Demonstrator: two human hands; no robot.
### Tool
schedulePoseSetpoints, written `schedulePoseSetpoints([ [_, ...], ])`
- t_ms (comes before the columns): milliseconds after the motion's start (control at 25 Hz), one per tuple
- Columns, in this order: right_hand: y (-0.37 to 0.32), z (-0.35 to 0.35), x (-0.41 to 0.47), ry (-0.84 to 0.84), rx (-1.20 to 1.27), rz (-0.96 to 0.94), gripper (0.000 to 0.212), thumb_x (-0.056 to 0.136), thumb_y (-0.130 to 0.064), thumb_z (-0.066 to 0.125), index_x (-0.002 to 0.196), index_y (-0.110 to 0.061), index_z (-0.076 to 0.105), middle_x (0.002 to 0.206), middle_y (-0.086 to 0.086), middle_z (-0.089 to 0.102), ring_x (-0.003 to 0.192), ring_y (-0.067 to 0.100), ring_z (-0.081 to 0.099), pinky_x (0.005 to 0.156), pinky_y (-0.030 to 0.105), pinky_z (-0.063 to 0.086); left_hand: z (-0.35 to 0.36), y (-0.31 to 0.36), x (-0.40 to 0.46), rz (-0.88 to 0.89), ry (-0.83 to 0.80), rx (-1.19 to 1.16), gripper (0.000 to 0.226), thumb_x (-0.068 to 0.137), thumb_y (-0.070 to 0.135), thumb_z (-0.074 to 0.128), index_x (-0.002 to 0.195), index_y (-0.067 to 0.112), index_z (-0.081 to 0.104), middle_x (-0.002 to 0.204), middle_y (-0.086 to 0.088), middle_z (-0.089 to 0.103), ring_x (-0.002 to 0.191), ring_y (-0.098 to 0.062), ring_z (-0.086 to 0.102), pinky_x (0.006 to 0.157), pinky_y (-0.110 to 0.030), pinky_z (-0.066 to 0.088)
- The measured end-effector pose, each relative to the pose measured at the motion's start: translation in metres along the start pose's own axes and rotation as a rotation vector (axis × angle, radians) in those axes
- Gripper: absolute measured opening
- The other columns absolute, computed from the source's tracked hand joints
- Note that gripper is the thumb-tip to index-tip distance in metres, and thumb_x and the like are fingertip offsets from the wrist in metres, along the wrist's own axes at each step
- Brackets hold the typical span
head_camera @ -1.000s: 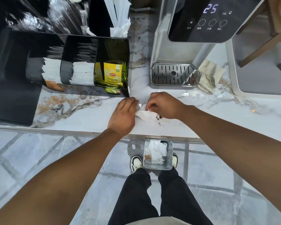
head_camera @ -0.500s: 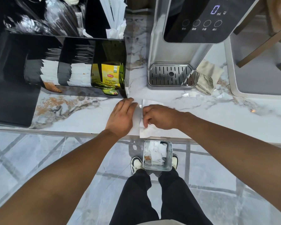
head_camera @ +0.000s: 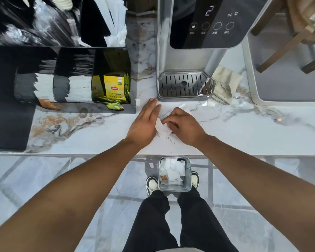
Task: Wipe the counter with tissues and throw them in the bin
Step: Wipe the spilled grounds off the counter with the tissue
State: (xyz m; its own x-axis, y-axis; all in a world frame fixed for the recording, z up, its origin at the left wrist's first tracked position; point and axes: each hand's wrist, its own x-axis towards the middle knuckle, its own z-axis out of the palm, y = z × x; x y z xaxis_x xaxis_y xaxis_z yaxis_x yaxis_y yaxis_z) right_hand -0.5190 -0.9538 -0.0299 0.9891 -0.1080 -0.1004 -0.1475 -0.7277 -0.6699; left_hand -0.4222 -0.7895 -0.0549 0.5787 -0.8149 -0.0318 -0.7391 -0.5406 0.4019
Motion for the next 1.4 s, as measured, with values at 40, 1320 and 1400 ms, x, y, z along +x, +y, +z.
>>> schedulePoseSetpoints([
  [40, 0.004, -0.002, -0.007, -0.001, 0.007, 0.01, 0.022, 0.092, -0.004, 0.063, 0.103, -0.018, 0.075, 0.094, 0.005, 0.056, 0.076, 0.011, 0.05, 0.079, 0.025, 0.043, 0.001, -0.002, 0.002, 0.014, -0.002, 0.015, 0.063, 0.087, -0.009, 0.05, 0.147, -0.006, 0.034, 0.159, -0.024, 0.026, 0.15, -0.038, 0.021, 0.121, -0.047, 0.026],
  [1320, 0.015, -0.023, 0.012, 0.422, 0.051, 0.45, 0.025, 0.085, -0.01, 0.061, 0.095, -0.025, 0.079, 0.075, -0.007, 0.065, 0.069, 0.012, 0.063, 0.067, 0.007, 0.045, 0.007, -0.003, 0.016, -0.113, 0.017, 0.163, 0.056, 0.102, 0.019, 0.029, 0.155, 0.002, 0.02, 0.165, -0.015, 0.013, 0.154, -0.028, 0.005, 0.126, -0.043, 0.007],
  [1400, 0.015, -0.014, 0.011, 0.382, 0.033, 0.422, 0.025, 0.086, -0.01, 0.061, 0.099, -0.022, 0.078, 0.082, -0.003, 0.062, 0.073, 0.012, 0.06, 0.076, 0.018, 0.048, 0.007, -0.004, 0.016, -0.113, 0.025, 0.15, 0.056, 0.102, 0.019, 0.029, 0.154, 0.003, 0.021, 0.165, -0.015, 0.014, 0.154, -0.028, 0.006, 0.126, -0.044, 0.009],
])
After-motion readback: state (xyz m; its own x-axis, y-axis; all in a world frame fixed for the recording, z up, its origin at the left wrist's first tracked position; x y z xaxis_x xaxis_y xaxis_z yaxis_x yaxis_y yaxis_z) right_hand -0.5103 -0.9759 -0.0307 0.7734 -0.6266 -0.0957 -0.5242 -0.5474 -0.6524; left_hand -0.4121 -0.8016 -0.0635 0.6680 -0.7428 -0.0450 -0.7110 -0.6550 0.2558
